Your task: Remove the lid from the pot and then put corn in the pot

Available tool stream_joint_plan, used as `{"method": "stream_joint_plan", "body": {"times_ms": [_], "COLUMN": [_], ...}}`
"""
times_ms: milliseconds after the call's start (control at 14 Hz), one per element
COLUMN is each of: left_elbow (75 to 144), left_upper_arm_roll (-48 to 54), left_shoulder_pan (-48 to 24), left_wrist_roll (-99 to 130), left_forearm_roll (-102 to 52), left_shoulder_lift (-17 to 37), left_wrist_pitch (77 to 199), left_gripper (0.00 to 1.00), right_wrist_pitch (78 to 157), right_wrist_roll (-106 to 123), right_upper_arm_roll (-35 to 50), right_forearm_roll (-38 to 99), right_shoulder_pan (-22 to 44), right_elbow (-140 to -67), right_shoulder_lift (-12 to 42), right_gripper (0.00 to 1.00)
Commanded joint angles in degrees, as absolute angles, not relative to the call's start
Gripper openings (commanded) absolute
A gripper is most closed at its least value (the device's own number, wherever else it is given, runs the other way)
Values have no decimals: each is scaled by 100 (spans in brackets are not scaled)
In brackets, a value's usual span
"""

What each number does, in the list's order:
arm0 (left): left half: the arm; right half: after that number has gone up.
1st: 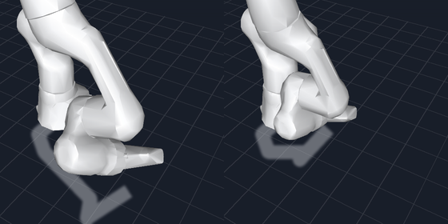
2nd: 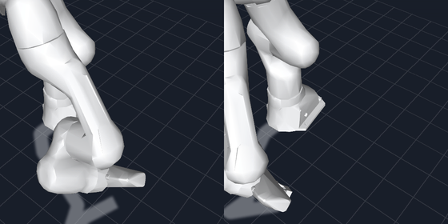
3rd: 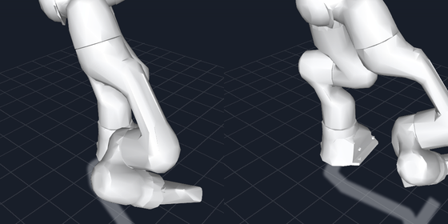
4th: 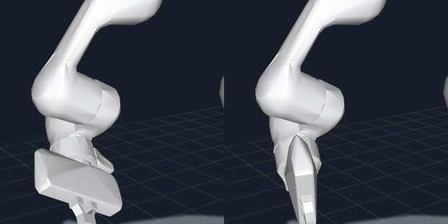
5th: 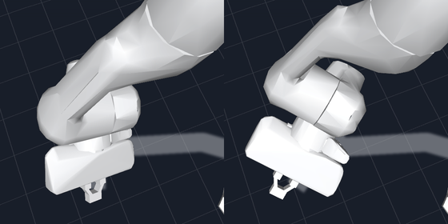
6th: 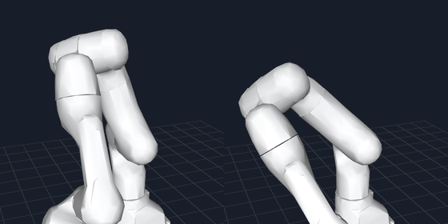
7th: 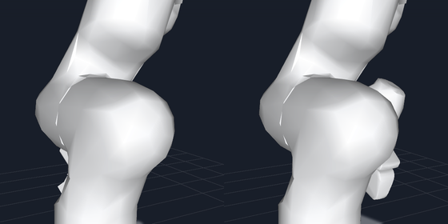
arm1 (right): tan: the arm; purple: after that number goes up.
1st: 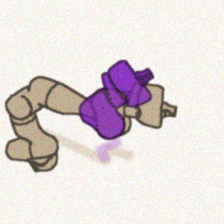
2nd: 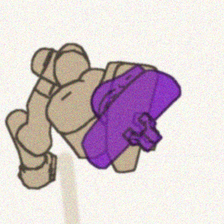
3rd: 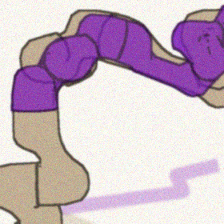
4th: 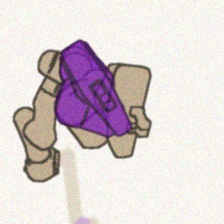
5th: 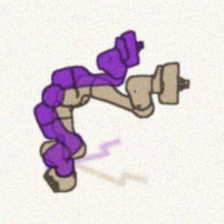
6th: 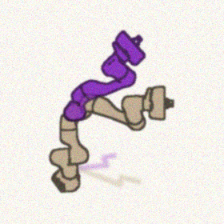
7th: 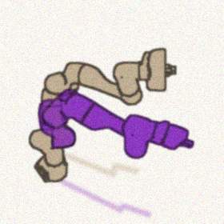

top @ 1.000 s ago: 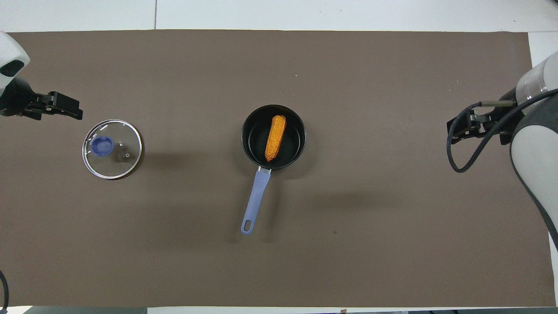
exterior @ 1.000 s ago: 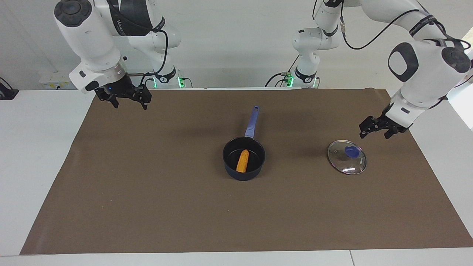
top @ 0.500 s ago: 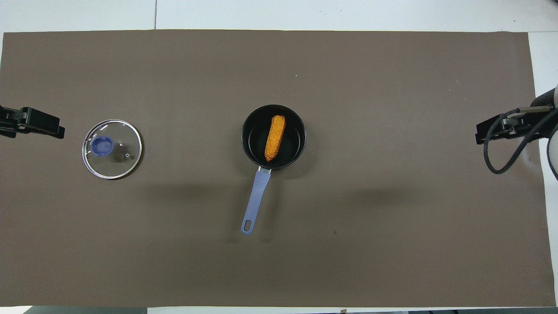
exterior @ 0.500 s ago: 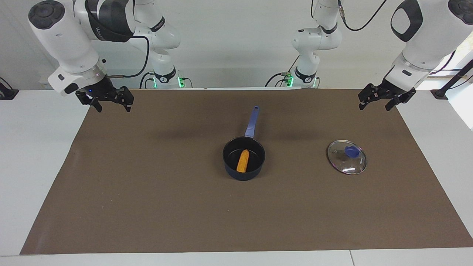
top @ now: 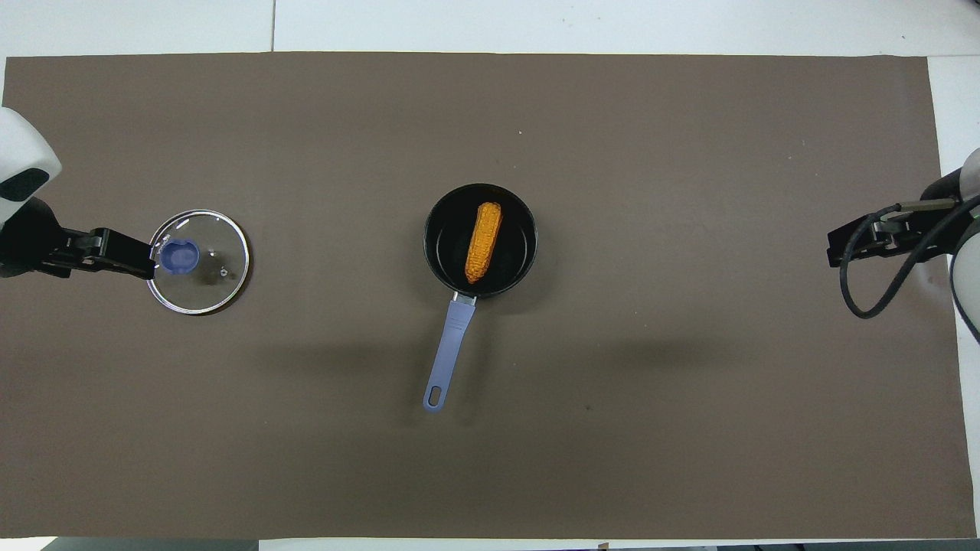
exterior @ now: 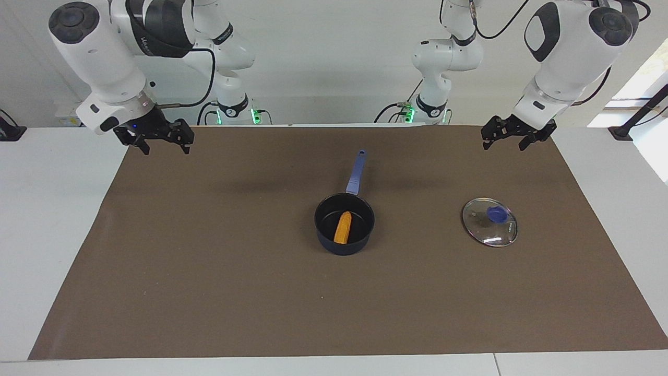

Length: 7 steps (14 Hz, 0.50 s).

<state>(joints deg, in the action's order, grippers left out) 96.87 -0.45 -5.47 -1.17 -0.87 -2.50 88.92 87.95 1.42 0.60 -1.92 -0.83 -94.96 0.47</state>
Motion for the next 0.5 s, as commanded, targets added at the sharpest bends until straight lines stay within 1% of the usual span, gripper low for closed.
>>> {"method": "stream_joint_plan", "body": {"times_ms": [0,429], "left_elbow": [9466,9545], "left_upper_arm_roll": [-62,-18], "left_shoulder_pan": [-589,-519], "left_wrist_roll": [-9,0], "left_forearm_roll": [18,-9], "left_shoulder_lift": [-272,-316], "left_wrist_pitch": [8684,8780], "left_gripper": [100,100], "right_wrist_pitch": [8807,8886], "right_wrist_roll": [325,378], "right_upper_arm_roll": [70,70], "right_forearm_roll": [-114,-105], "right_shoulder_pan": [-97,-105], "right_elbow": [-9677,-9633], "right_shoulder_lift": [-97,-70], "right_gripper": [100,100]}}
